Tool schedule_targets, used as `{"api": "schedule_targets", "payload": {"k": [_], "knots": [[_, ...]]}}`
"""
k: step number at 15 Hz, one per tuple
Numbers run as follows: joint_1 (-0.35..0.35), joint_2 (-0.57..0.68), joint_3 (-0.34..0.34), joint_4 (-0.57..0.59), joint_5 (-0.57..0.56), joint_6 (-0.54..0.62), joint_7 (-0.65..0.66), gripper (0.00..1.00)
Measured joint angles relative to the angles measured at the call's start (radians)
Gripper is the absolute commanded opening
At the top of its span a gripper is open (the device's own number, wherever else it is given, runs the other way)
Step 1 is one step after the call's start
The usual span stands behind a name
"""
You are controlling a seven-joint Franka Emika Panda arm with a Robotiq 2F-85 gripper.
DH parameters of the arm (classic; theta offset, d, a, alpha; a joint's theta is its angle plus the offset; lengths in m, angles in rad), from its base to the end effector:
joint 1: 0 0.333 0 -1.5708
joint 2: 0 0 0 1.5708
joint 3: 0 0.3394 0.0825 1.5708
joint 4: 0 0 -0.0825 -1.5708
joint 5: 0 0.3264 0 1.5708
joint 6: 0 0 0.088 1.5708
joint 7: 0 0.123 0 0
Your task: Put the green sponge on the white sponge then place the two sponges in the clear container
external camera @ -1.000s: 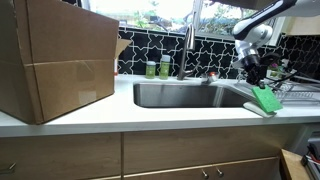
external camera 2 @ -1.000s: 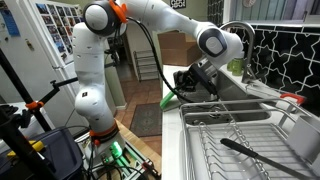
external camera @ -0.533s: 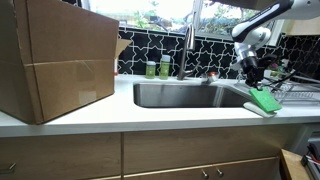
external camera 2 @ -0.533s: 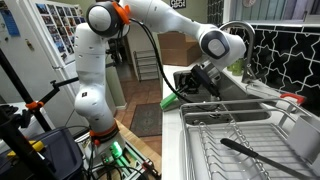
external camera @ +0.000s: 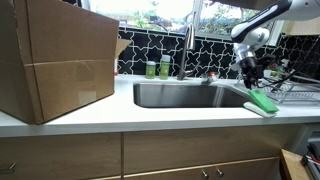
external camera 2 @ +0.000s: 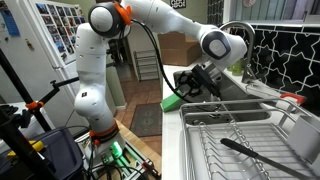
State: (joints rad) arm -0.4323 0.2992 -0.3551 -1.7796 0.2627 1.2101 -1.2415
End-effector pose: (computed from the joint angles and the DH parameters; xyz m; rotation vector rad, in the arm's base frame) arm 0.3672 -0.2940 0.4080 -2.2632 -0.4633 0.3734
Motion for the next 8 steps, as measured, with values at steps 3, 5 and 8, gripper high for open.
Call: {"api": "schedule_targets", "payload": {"k": [3, 5, 8], "knots": [[-0.002, 0.002, 0.004, 0.001, 0.000, 0.001, 0.010, 0.96], [-0.004, 0.004, 0.006, 0.001, 0.000, 0.001, 0.014, 1.00], [-0.004, 0.007, 0.007, 0.001, 0.000, 0.001, 0.018, 1.00]]}}
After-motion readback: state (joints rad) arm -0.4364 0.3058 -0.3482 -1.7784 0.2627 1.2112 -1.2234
